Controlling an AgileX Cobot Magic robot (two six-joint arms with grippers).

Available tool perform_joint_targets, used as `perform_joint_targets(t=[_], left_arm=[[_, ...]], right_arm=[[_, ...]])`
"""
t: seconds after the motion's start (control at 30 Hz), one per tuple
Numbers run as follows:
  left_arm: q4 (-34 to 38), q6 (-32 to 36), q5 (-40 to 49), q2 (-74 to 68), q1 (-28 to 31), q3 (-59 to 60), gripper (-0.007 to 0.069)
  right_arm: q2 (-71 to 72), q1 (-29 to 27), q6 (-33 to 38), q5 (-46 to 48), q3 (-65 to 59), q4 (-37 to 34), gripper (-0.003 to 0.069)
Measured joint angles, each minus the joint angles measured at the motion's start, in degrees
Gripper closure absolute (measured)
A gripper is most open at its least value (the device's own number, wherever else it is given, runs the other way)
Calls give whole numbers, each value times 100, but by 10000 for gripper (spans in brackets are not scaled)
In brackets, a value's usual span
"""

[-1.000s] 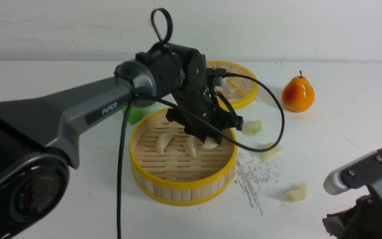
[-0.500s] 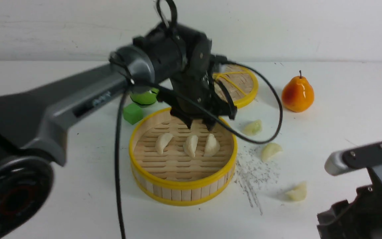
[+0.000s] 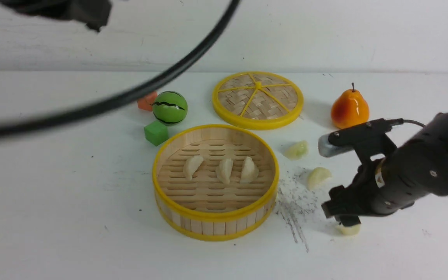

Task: Put the dumplings into the steamer on the white table.
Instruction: 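Reach for and grasp a dumpling lying on the table beside the steamer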

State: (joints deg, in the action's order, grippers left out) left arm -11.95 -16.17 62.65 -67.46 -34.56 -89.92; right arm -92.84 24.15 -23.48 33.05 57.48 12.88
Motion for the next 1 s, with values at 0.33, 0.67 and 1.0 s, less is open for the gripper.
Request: perform_joint_targets(t=[0.33, 0.67, 1.0], left_arm=[[-789, -1296, -1957, 4173, 0, 4751, 638], [-1783, -2604, -1364, 6716, 0, 5896, 638], [-1689, -2555, -1127, 6732, 0, 6260, 638]], right_arm=[[-485, -373, -2138, -415, 45, 85, 214], [-924, -373, -2114, -524, 15, -613, 255], [-950, -373, -934, -638, 21, -862, 428]])
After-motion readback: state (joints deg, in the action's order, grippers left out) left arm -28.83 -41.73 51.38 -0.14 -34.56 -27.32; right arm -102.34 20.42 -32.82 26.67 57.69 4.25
